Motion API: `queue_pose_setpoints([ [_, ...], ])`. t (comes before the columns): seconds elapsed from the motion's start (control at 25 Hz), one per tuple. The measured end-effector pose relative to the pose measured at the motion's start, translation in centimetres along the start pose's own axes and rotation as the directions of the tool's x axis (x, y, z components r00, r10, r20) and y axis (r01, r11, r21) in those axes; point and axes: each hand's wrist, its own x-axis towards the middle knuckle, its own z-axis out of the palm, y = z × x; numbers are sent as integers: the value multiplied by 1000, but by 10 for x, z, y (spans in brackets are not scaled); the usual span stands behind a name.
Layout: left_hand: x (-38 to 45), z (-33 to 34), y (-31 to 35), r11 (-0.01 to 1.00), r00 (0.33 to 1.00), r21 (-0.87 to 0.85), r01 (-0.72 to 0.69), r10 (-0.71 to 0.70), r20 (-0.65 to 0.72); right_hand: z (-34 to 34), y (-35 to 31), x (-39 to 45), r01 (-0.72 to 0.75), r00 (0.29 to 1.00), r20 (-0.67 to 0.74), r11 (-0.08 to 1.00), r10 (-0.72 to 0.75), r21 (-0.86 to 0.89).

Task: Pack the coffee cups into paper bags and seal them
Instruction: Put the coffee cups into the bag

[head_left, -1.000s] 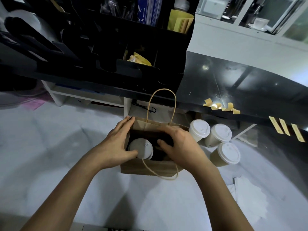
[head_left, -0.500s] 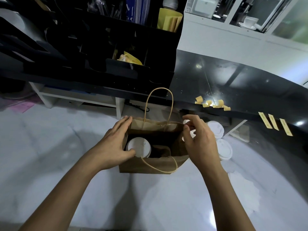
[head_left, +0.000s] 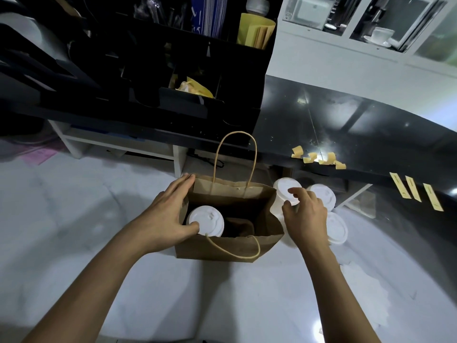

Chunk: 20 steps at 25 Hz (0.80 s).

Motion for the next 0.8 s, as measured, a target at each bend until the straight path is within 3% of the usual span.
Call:
queue_pose_setpoints([
  [0.48, -5, -2, 6, 999, 1000, -37, 18, -18, 3, 25, 19, 54, 50, 996, 85, 953, -26, -300],
  [0.8, -6, -3, 7, 999, 1000, -40, 22, -21, 10, 26, 12, 60, 91, 983, 185, 911, -16, -403],
])
